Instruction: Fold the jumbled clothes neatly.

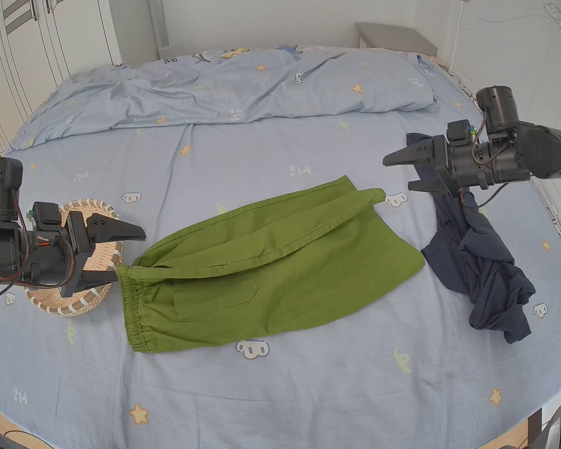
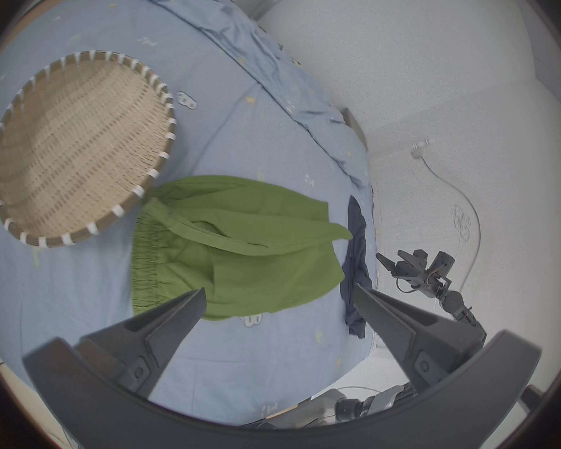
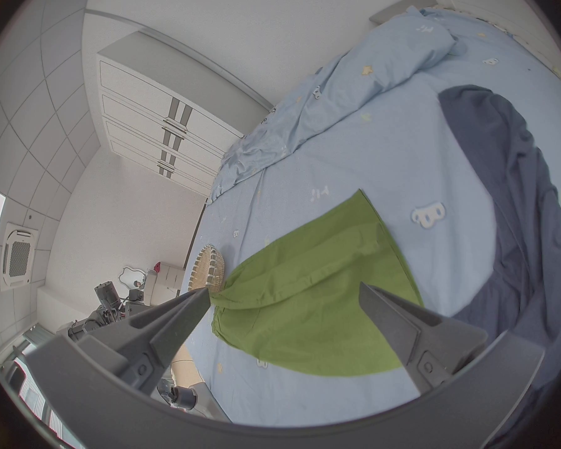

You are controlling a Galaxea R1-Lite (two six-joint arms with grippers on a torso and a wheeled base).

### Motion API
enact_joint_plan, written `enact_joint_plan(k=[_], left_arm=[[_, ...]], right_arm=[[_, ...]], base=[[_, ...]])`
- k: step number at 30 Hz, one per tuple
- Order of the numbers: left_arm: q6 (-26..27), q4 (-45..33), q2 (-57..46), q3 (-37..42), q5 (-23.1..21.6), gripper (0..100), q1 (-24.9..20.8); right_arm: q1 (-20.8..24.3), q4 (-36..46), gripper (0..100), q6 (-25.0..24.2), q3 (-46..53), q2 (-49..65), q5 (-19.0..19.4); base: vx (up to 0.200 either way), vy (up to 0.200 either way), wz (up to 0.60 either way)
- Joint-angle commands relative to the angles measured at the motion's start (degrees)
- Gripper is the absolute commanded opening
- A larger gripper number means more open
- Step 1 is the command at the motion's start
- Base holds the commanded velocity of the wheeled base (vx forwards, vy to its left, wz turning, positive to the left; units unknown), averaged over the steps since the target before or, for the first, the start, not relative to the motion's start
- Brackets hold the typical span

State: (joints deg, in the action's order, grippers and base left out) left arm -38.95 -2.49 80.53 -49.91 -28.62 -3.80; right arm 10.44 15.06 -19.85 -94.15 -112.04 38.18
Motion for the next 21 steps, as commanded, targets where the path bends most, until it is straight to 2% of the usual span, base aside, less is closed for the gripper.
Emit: enact_joint_plan(k=[1, 6, 10, 12, 17, 21], left_arm=[[2.1, 0.2, 9.6, -3.7, 3.6, 100, -12.5], [10.9, -0.7, 21.5, -11.7, 5.9, 100, -14.6], [13.4, -2.6, 25.5, -14.2, 6.5, 100, -16.3], [15.8, -4.0, 28.2, -18.8, 7.0, 100, -16.2], [17.2, -12.5, 30.3, -25.4, 8.9, 100, -17.0], [17.9, -13.2, 31.4, -25.7, 9.0, 100, -17.5]], right_arm=[[-3.0, -9.5, 100, -0.7, 20.0, 15.2, 0.1], [-4.3, -17.6, 100, -1.8, 25.3, 17.8, 0.8], [-5.0, -18.1, 100, -2.7, 25.7, 19.2, 0.8], [-4.5, -18.2, 100, -2.6, 25.9, 19.3, 0.8], [-4.3, -18.4, 100, -2.5, 26.3, 19.3, 0.8], [-4.5, -19.0, 100, -2.6, 26.3, 19.2, 0.8]], base=[[0.0, 0.0, 0.0], [0.0, 0.0, 0.0], [0.0, 0.0, 0.0], [0.0, 0.0, 0.0], [0.0, 0.0, 0.0], [0.0, 0.0, 0.0]])
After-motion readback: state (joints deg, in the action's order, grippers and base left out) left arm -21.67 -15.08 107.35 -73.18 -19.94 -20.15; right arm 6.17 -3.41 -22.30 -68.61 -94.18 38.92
